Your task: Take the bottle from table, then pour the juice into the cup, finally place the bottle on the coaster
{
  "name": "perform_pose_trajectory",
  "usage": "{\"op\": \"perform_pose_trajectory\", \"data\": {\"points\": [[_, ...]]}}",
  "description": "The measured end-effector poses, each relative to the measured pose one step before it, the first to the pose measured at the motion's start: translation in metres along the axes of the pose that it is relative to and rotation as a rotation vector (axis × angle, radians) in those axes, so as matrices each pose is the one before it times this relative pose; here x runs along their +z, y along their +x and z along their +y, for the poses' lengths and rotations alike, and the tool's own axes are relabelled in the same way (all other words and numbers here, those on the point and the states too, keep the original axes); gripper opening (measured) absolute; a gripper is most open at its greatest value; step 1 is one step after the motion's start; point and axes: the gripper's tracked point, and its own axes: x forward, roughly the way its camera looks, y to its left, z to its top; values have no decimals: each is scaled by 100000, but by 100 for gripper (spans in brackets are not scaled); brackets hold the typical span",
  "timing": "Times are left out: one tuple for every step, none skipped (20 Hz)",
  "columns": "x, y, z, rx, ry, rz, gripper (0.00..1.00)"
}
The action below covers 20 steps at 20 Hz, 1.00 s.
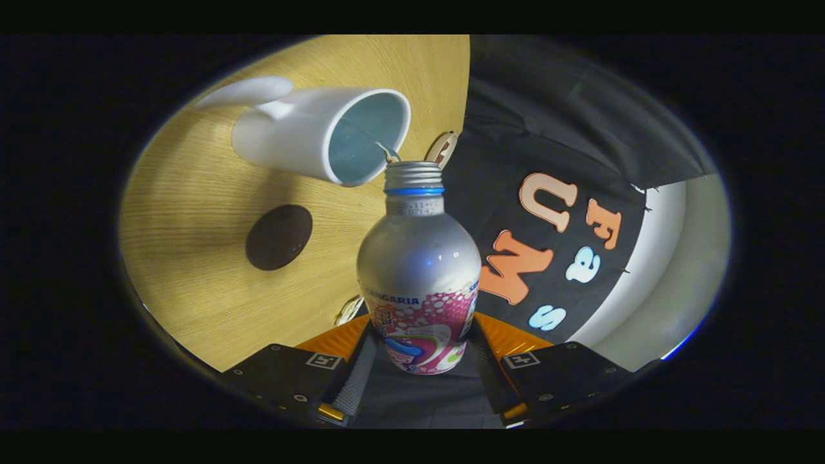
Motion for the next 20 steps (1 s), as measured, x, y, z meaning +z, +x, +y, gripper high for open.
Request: {"op": "perform_pose_trajectory", "data": {"points": [[26,16,-48,143,-378,-286,75],[40,-36,49,598,48,-341,75],[-20,143,-60,-139,12,-323,75],[-30,-37,4,-138,-566,3,75],[50,-15,-78,-237,-750,-41,75],[7,10,-171,-419,-753,-14,75],[-21,-14,-28,-41,-673,154,75],[33,-25,-95,-131,-300,-95,75],[-83,53,15,205,-154,30,75],[-29,-11,-53,-17,-244,73,75],[-17,107,-18,-110,-474,37,75],[-10,-46,-41,301,-570,136,75],[37,32,-89,-137,-540,-77,75],[-2,1,-84,-89,-845,115,75],[23,-70,-162,-123,-921,-134,75],[91,-83,-73,92,-674,-312,75],[-8,61,-120,-135,-680,-568,75],[51,17,-144,-337,-945,-272,75],[52,46,-105,-247,-764,-517,75],[36,31,-23,73,-511,-367,75]]}}
